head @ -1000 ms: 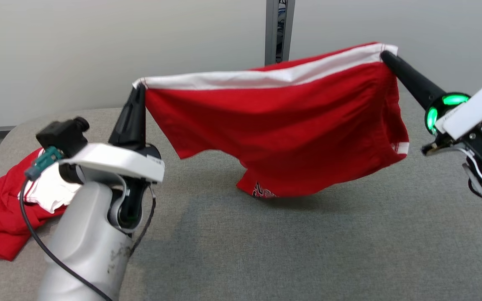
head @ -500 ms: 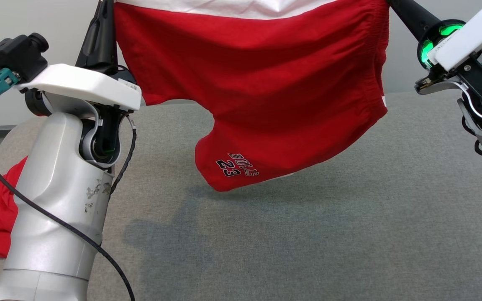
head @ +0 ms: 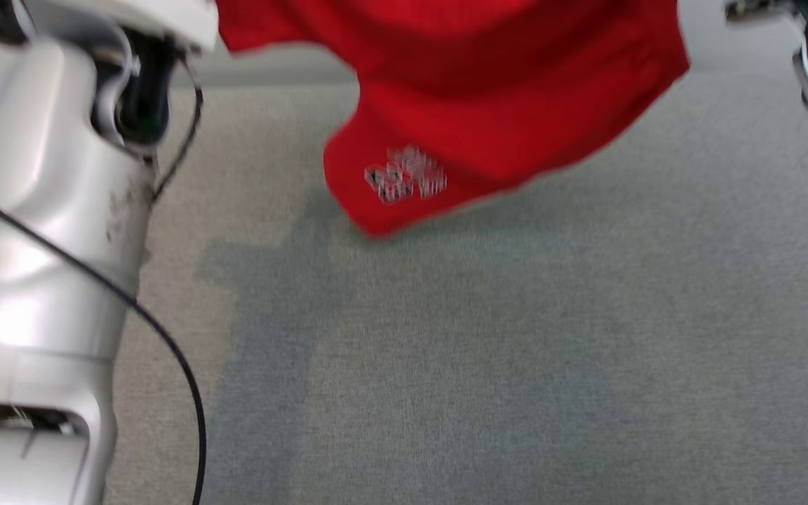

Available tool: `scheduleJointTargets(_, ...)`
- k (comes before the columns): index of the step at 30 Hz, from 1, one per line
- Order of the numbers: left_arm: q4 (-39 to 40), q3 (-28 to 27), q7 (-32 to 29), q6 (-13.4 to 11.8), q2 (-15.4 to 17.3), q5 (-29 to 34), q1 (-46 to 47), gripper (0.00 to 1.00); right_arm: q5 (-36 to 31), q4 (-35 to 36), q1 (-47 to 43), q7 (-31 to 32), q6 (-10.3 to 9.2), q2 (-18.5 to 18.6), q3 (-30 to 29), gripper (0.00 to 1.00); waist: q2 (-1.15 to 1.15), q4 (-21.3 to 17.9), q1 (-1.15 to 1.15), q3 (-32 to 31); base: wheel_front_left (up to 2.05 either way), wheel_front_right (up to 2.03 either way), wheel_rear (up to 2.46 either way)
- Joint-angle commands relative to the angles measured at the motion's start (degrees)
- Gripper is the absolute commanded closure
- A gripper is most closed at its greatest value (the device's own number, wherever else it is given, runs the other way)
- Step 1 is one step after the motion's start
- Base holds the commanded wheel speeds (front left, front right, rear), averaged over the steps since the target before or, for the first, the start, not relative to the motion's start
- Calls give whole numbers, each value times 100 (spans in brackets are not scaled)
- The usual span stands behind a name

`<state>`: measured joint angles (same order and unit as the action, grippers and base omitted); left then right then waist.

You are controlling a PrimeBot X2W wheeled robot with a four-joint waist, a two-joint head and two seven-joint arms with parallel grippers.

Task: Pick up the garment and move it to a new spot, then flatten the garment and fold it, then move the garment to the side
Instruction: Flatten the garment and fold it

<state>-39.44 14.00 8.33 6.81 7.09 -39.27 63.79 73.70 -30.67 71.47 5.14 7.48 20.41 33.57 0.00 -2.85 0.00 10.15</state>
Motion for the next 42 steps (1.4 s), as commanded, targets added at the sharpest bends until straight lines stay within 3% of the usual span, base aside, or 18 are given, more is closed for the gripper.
scheduleJointTargets(1,-135,22,19,-24,32,75,369,100,-239,-141,271,-249,4,-22,110,100,0,13,0,693,0,0,0)
scheduleJointTargets(8,-843,-137,378,-58,-77,55,1930,100,-1062,-940,1548,-1670,4,-226,523,100,0,9,0,1517,0,0,0)
scheduleJointTargets(11,-1053,-169,583,-28,-196,83,2412,100,-1452,-1206,1982,-2004,4,-208,616,100,0,102,0,1833,0,0,0)
scheduleJointTargets(15,-1114,-182,673,14,-297,95,2676,100,-2044,-1159,2290,-2043,3,-139,0,100,0,214,0,2125,0,0,0)
scheduleJointTargets(18,-930,-239,689,52,-348,161,2601,100,-2722,-924,1919,-2037,4,-326,-695,100,0,284,0,2357,0,0,0)
scheduleJointTargets(22,-718,-167,688,73,-396,329,2148,100,-3099,-677,1334,-2039,3,-459,-920,100,0,362,0,2537,0,0,0)
scheduleJointTargets(32,-313,580,691,75,-407,177,994,100,-2512,-633,162,-2042,4,-288,-740,100,0,369,0,2511,0,0,0)
scheduleJointTargets(42,-317,808,690,76,-408,156,-64,100,-1220,-353,-931,-2041,4,-67,-140,100,0,320,0,1995,0,0,0)
